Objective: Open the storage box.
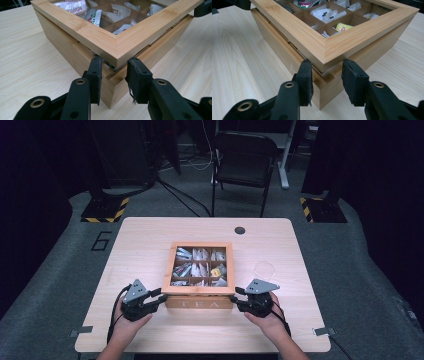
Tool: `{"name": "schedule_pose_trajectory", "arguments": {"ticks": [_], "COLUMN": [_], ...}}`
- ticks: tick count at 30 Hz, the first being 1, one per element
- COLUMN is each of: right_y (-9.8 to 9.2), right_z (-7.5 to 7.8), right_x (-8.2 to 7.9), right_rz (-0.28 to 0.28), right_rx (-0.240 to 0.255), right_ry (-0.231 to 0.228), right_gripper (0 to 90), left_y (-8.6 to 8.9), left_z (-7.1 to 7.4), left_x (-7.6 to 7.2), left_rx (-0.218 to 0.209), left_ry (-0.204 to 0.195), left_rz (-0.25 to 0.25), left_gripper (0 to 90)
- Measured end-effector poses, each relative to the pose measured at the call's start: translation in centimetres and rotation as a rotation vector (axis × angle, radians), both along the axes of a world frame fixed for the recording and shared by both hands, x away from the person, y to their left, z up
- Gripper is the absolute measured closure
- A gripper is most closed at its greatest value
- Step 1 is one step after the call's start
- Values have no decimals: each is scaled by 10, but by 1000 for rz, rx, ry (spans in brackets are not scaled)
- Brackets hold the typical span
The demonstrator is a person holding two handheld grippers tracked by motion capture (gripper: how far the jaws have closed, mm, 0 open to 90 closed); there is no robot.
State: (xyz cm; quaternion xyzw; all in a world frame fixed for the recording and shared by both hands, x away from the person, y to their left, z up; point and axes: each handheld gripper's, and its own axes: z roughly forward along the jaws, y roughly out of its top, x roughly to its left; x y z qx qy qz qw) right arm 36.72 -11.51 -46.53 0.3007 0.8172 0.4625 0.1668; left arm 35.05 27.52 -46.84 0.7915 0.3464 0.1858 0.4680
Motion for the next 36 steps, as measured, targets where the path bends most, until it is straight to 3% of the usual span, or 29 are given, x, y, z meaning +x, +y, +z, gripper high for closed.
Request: {"name": "schedule_pose_trajectory", "arguments": {"ticks": [3,16,18,25,33,36], "right_y": [0,-4,-3,0,-1,-1], "right_z": [1,9,10,19,27,31], "right_x": [0,2,3,7,11,12], "right_rz": [-3,-7,-10,-20,-15,-20], "right_rx": [5,22,32,38,57,69], "right_ry": [-9,-61,-53,-95,-120,-111], "right_gripper": [582,538,532,515,519,519], "left_y": [0,0,-1,0,0,1], "left_z": [1,10,12,20,27,31], "left_x": [0,1,2,3,5,7], "left_rx": [0,-20,-23,-30,-49,-61], "left_ry": [-20,-29,-52,-96,-119,-122], "left_rz": [10,22,38,46,52,49], "left_gripper": [652,650,649,634,634,635]}}
